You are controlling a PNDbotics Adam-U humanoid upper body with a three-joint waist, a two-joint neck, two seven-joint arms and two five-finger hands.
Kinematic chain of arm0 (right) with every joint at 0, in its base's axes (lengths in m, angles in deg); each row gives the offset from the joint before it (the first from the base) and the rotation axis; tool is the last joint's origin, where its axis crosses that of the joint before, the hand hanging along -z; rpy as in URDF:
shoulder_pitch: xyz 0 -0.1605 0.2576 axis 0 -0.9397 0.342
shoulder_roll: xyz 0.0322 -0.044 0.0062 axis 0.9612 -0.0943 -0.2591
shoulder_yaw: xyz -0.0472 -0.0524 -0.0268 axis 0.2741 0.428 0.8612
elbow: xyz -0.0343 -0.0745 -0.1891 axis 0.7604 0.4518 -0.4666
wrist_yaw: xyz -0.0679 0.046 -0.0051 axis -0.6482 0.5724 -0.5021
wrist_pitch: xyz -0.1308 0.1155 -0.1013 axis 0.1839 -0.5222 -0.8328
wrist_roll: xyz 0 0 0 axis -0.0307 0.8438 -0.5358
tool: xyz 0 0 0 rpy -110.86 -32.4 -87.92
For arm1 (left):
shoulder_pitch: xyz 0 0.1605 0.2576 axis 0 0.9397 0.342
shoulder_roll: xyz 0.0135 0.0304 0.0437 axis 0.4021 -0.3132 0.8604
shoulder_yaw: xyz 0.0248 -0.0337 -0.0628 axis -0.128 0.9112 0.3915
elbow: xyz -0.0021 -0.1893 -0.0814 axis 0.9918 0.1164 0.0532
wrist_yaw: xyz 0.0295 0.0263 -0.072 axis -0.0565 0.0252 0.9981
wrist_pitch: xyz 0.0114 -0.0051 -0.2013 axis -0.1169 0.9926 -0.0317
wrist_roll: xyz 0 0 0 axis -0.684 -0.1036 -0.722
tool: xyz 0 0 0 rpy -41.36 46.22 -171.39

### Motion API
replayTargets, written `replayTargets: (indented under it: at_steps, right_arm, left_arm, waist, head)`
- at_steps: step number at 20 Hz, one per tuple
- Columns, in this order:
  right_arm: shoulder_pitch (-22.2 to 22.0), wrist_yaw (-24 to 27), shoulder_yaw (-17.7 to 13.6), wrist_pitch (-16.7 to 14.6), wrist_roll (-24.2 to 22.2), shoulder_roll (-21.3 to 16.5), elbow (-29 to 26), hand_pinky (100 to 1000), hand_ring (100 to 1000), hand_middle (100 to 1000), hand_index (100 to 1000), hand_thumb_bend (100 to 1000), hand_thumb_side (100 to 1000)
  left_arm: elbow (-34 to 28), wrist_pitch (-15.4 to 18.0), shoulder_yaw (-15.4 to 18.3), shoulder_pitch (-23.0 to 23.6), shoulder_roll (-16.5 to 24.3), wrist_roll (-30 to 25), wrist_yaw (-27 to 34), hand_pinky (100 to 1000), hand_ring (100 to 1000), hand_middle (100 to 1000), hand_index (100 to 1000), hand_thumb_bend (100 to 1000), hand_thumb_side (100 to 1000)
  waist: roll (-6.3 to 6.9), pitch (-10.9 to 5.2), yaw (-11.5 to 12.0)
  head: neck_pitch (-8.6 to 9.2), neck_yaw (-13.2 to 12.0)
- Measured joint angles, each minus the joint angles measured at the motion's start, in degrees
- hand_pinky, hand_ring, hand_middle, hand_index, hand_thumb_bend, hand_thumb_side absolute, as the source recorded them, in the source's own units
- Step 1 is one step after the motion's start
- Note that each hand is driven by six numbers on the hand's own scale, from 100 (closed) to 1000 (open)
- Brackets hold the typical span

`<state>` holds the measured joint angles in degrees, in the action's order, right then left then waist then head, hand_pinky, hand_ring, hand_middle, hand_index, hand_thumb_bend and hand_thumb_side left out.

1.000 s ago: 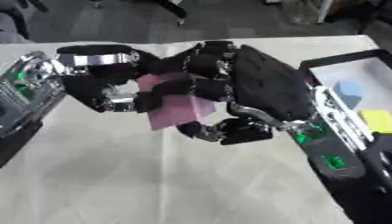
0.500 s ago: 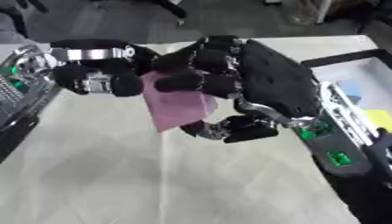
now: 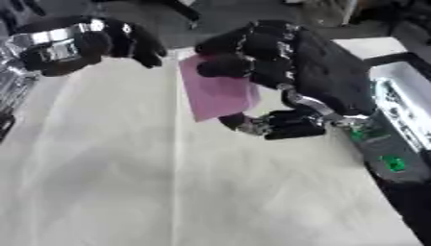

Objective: Pick up the objects with one hand, pass them to the other hand, and then place them into the box on the other side of the table.

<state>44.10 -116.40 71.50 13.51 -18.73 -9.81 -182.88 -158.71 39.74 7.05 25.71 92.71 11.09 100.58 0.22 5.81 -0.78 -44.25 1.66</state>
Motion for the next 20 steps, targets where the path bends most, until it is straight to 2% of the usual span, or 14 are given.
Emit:
replayTargets:
  at_steps: [2,4,8,10,12,15,17,20]
  right_arm:
    - [-2.1,0.03,-2.22,2.22,1.94,-1.93,0.03,633,157,599,809,100,100]
    - [-5.66,0.69,-5.54,6.88,4.13,-4.39,0.07,626,156,590,781,100,100]
    - [-10.34,4.38,-11.92,20.19,7.92,-9.03,0.96,617,136,563,724,100,100]
    - [-10.93,6.66,-14.13,26.68,9.39,-11.14,4.48,615,122,548,706,100,100]
    - [-10.56,9.29,-15.44,31.42,10.64,-12.8,10.94,617,108,537,679,100,100]
    - [-8.35,12.98,-16.36,34.97,11.89,-14.19,23.51,628,101,540,676,100,100]
    - [-6.44,14.67,-16.54,35.44,12.2,-14.39,32.01,651,126,559,684,100,100]
    - [-3.57,16.71,-16.46,34.63,11.44,-14.39,43.26,713,220,622,724,100,100]
  left_arm:
    - [0.29,0.61,2.62,2.24,0.35,3.59,-0.91,802,763,747,795,433,889]
    - [0.07,1.2,6.12,6.17,0.48,8.13,-1.89,793,754,737,786,415,885]
    - [-2.13,1.84,12.34,14.49,0.16,16.3,-3.13,782,746,725,775,404,881]
    - [-3.45,2.03,14.84,18.29,-0.57,19.43,-3.35,781,743,722,773,403,881]
    - [-4.74,2.21,16.84,21.31,-1.36,21.81,-3.64,778,739,716,771,399,884]
    - [-6.0,2.32,19.07,24.71,-2.89,24.17,-4.18,775,737,712,767,401,885]
    - [-6.56,2.38,20.1,26.26,-4.2,25.23,-4.43,774,736,710,766,400,885]
    - [-7.21,2.52,21.02,27.35,-6.03,26.16,-4.77,772,733,704,764,401,884]
  waist:
    - [0.0,0.0,-0.01]
    - [0.0,0.0,0.0]
    - [0.0,0.0,0.55]
    - [0.0,0.0,1.15]
    - [0.0,0.0,1.63]
    - [0.22,0.0,2.7]
    - [0.6,0.0,3.27]
    - [0.78,0.0,4.0]
  head:
    - [0.0,1.05]
    - [0.0,2.95]
    - [0.0,7.26]
    - [0.0,9.37]
    - [0.0,11.15]
    - [0.0,13.47]
    - [-0.01,14.66]
    - [-0.01,16.07]
